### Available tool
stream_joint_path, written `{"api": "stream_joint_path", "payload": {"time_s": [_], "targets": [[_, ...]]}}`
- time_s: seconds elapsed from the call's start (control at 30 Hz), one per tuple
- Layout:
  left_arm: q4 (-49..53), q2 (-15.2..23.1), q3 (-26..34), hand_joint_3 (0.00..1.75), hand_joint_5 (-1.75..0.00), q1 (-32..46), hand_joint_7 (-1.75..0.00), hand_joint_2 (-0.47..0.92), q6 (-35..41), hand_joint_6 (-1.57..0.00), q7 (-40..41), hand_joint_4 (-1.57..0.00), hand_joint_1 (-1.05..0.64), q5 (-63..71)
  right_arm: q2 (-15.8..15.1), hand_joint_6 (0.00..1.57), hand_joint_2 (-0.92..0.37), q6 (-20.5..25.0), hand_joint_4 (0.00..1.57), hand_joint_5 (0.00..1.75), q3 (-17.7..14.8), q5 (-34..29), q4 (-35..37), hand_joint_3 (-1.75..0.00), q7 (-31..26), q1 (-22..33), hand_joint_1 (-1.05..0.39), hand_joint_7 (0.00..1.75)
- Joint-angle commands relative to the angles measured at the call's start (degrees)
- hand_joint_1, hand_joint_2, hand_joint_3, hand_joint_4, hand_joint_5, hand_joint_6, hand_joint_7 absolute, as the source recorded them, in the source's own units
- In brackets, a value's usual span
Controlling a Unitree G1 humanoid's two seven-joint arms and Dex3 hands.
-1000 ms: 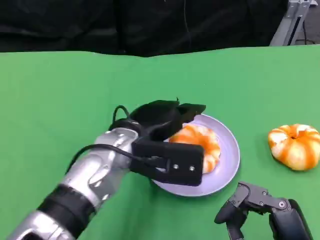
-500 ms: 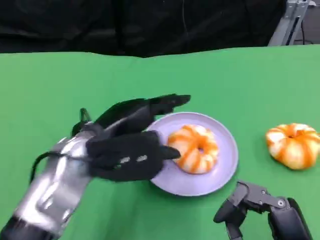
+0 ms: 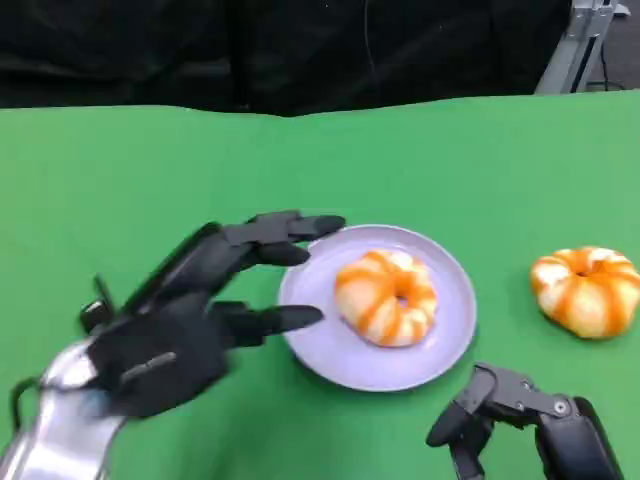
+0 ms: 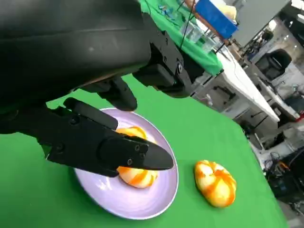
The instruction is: Grasp the bread from the table and place it into the plate.
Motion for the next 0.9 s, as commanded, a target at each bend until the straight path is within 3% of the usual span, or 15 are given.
{"api": "stream_joint_path", "payload": {"time_s": [0.03,0.17,0.27,0.4,0.9], "targets": [[-4.1,-4.4,6.1,0.95,-1.34,15.3,-0.98,0.58,-10.2,-0.80,3.5,-0.77,-0.08,-10.6,-0.3,0.86,-0.29,0.4,0.84,1.58,-0.6,0.8,-0.6,-1.35,0.0,0.0,-0.02,1.28],[-4.2,-4.8,6.4,1.05,-1.39,16.0,-1.08,0.53,-11.1,-0.78,3.0,-0.78,-0.06,-11.1,-0.3,0.86,-0.29,0.4,0.84,1.58,-0.6,0.8,-0.6,-1.36,0.0,0.0,-0.02,1.28],[-5.3,-6.1,7.0,1.30,-1.60,20.9,-1.37,0.44,-13.2,-0.79,4.4,-0.80,-0.05,-10.8,-0.7,0.86,-0.29,0.0,0.84,1.58,-0.8,0.3,-0.2,-1.35,-0.2,-0.3,-0.03,1.29],[-7.3,-7.2,6.6,1.45,-1.70,24.7,-1.52,0.37,-11.6,-0.80,5.1,-0.84,-0.05,-10.6,-0.7,0.85,-0.29,0.5,0.84,1.57,-1.0,0.8,-0.7,-1.34,0.2,0.1,-0.03,1.28],[-5.1,-8.0,5.7,1.44,-1.75,28.6,-1.61,0.34,-14.9,-0.79,5.9,-0.85,-0.15,-7.9,-1.6,0.86,-0.30,0.4,0.84,1.57,-2.0,0.6,-1.9,-1.34,0.5,1.1,-0.05,1.27]]}}
